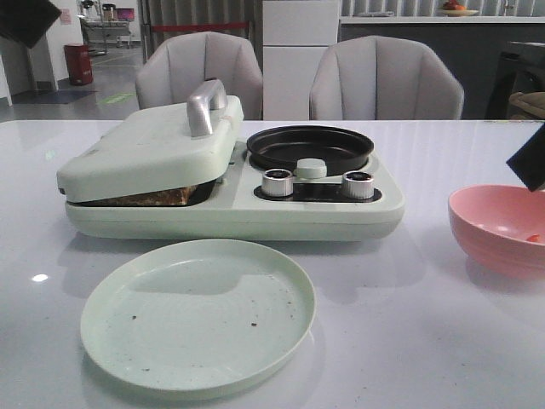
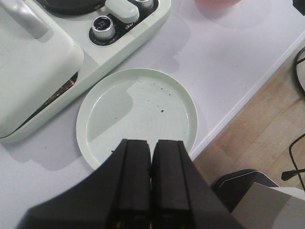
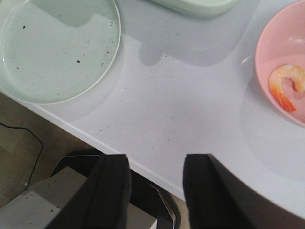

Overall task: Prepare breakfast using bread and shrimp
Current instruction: 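Lower the right gripper to the pink bowl rim and grasp it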

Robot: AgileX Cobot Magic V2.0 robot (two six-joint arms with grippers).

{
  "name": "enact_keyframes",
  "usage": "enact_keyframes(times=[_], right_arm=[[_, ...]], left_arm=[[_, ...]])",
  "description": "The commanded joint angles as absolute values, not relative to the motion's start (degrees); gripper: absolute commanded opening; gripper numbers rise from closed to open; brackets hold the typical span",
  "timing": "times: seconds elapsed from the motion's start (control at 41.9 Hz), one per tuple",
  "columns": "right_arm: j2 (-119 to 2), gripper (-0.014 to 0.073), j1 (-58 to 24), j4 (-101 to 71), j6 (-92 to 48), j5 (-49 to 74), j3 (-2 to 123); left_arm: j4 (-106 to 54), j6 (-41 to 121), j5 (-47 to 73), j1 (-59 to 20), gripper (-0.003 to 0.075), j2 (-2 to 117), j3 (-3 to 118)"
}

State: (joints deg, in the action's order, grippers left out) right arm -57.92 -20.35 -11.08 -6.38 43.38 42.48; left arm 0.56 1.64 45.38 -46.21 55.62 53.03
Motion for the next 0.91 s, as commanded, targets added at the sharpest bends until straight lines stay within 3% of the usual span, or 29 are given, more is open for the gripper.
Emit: enact_keyframes(times=[0.0,0.191,0.597,0.884], right_arm=[[-56.80,0.0392,-20.09,-11.16,-6.86,40.80,44.10],[-58.49,0.0392,-17.43,-5.95,-4.97,41.24,46.44],[-72.46,0.0392,5.33,-3.42,-4.63,43.28,57.09],[-85.52,0.0392,6.99,3.76,-4.63,41.64,63.79]], left_arm=[[0.55,0.94,41.30,-46.60,0.0112,55.29,54.49],[0.55,0.94,41.21,-46.60,0.0112,55.29,54.49],[0.55,0.94,41.21,-46.60,0.0112,55.29,54.49],[0.55,0.94,41.21,-46.60,0.0112,55.29,54.49]])
